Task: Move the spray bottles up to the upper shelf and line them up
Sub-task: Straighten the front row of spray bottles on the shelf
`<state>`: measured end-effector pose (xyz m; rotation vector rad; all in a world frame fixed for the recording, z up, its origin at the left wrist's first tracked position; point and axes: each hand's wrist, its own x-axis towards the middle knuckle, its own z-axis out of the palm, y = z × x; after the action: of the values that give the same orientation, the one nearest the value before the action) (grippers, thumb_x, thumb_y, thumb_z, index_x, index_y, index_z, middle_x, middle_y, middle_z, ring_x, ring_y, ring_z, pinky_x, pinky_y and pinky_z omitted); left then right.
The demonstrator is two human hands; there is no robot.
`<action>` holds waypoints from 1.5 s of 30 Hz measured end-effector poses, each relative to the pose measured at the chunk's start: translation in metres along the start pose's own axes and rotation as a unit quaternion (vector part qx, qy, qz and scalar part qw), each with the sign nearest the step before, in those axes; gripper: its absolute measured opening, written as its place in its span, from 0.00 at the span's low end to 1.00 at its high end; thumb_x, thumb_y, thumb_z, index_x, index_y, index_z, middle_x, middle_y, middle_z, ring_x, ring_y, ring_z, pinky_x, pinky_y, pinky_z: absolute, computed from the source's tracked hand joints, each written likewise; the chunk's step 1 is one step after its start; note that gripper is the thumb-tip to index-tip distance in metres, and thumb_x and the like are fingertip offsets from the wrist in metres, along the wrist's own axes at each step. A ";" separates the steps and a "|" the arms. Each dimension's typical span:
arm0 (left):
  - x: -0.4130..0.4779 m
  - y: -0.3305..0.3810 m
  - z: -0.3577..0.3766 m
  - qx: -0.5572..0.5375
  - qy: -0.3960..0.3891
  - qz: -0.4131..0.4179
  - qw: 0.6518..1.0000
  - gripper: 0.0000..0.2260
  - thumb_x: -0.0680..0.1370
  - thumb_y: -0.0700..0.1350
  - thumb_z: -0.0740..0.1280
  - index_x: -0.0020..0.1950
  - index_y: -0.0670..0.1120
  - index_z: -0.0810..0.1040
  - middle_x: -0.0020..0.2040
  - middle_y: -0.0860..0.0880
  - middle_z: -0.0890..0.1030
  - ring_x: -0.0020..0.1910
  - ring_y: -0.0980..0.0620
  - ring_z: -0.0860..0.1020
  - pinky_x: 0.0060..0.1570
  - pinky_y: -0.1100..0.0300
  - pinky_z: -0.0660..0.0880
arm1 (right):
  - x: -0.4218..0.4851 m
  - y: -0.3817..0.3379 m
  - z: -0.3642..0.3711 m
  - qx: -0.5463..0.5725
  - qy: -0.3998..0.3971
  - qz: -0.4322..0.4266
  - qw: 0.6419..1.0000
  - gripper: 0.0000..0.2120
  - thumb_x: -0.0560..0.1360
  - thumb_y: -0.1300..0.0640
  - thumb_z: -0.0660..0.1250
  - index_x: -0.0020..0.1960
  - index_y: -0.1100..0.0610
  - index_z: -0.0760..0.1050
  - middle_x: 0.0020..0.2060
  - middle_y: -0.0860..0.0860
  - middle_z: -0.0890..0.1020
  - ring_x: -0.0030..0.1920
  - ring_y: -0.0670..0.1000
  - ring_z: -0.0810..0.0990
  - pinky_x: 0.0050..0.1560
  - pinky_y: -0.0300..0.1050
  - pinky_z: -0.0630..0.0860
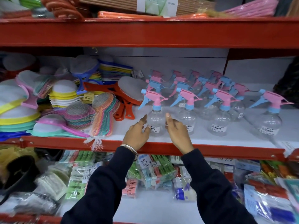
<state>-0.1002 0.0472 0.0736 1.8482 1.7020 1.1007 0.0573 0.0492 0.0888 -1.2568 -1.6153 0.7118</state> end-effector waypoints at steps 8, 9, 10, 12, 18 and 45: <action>-0.033 0.051 0.036 -0.059 0.230 0.169 0.957 0.16 0.76 0.43 0.60 0.64 0.46 0.69 0.60 0.50 0.73 0.59 0.55 0.71 0.60 0.60 0.68 | -0.023 0.019 -0.042 0.109 0.196 -0.094 0.970 0.20 0.77 0.41 0.54 0.55 0.53 0.76 0.51 0.46 0.80 0.52 0.35 0.76 0.49 0.23 0.68; -0.031 0.059 0.043 -0.071 0.186 0.179 0.963 0.16 0.76 0.43 0.60 0.64 0.46 0.69 0.60 0.50 0.73 0.58 0.56 0.71 0.60 0.61 0.69 | -0.021 0.021 -0.051 0.109 0.207 -0.093 0.968 0.21 0.76 0.40 0.53 0.56 0.52 0.76 0.52 0.45 0.79 0.52 0.34 0.75 0.50 0.24 0.67; -0.027 0.067 0.049 -0.076 0.128 0.168 0.975 0.17 0.77 0.44 0.60 0.66 0.47 0.68 0.62 0.51 0.72 0.59 0.57 0.72 0.60 0.59 0.69 | -0.019 0.022 -0.058 0.107 0.202 -0.080 0.970 0.21 0.76 0.39 0.53 0.56 0.51 0.74 0.52 0.46 0.78 0.52 0.35 0.75 0.50 0.26 0.67; -0.011 0.078 0.062 -0.063 -0.012 0.096 0.993 0.25 0.78 0.48 0.61 0.73 0.47 0.59 0.71 0.49 0.65 0.65 0.53 0.70 0.65 0.54 0.69 | -0.014 0.019 -0.072 0.096 0.154 -0.044 0.982 0.19 0.78 0.40 0.51 0.58 0.50 0.72 0.51 0.47 0.77 0.50 0.40 0.75 0.50 0.33 0.66; 0.020 0.082 0.066 -0.019 -0.180 -0.014 0.983 0.35 0.77 0.49 0.63 0.76 0.48 0.44 0.76 0.46 0.58 0.68 0.47 0.70 0.67 0.51 0.68 | 0.003 0.026 -0.088 0.015 0.028 0.025 0.999 0.28 0.77 0.38 0.42 0.57 0.56 0.70 0.38 0.47 0.75 0.46 0.52 0.74 0.49 0.46 0.65; 0.019 0.167 0.147 -0.082 -0.206 -0.046 0.974 0.35 0.75 0.45 0.65 0.76 0.47 0.49 0.75 0.46 0.60 0.70 0.48 0.66 0.68 0.51 0.67 | -0.002 0.075 -0.184 0.099 0.068 0.054 0.991 0.44 0.66 0.23 0.43 0.67 0.52 0.67 0.68 0.55 0.73 0.66 0.55 0.71 0.69 0.54 0.65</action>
<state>0.1192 0.0671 0.1127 1.7278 1.3968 0.7320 0.2558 0.0518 0.0961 -1.2265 -1.3387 0.8154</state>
